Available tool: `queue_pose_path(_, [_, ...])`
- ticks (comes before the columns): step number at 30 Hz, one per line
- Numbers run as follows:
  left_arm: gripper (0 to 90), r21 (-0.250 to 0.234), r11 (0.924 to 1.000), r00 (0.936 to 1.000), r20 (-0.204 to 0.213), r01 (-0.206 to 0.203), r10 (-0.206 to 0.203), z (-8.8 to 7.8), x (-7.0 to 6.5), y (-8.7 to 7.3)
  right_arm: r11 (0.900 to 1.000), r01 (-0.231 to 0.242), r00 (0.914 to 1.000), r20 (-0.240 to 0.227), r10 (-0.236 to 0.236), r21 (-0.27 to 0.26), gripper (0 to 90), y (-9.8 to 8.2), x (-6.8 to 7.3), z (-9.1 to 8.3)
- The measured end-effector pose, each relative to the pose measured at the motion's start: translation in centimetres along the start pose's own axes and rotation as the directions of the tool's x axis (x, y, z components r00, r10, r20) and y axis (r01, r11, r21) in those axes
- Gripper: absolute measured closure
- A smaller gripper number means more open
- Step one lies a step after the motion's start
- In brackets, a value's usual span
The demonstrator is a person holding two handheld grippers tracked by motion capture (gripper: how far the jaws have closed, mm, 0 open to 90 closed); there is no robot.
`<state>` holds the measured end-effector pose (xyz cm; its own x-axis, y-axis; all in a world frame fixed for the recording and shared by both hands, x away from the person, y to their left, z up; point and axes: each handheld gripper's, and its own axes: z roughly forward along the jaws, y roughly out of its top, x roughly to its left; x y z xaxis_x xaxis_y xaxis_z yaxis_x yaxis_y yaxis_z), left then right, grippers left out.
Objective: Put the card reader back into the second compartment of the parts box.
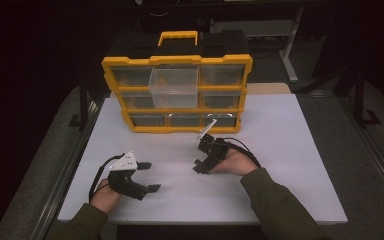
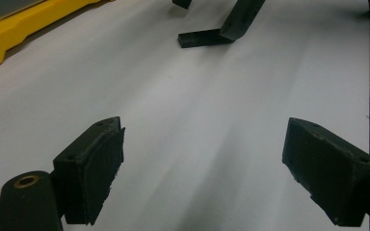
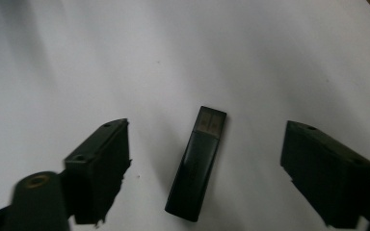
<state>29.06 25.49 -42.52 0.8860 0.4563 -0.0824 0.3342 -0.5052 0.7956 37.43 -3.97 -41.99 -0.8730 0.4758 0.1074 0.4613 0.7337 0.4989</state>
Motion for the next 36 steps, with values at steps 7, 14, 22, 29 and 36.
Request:
queue_pose_path(7, [14.5,0.0,1.0,1.0,0.001,-0.001,0.001,0.01,0.0,0.0,1.0,0.005,1.0,-0.003,-0.005,0.013,33.5,-0.08,0.05,0.06])
queue_pose_path(14, [14.6,-0.003,1.0,1.0,-0.003,-0.002,0.002,-0.05,-0.03,0.01,0.999,0.023,0.9997,-0.003,-0.022,0.042,46.1,-0.21,0.08,0.24])
queue_pose_path(22, [14.6,-0.002,1.0,1.0,0.001,-0.004,0.004,-0.05,-0.04,0.0,0.997,0.037,0.9992,0.01,-0.038,0.073,56.1,-0.31,0.28,0.62])
queue_pose_path(29, [14.6,-0.002,1.0,1.0,0.004,-0.006,0.006,-0.06,-0.07,0.01,0.996,0.042,0.9987,0.025,-0.044,0.079,65.3,-0.33,0.38,0.59])
queue_pose_path(36, [14.5,-0.002,1.0,1.0,0.005,-0.007,0.007,-0.04,-0.11,0.02,0.995,0.044,0.9981,0.039,-0.048,0.089,71.6,-0.33,0.49,0.56])
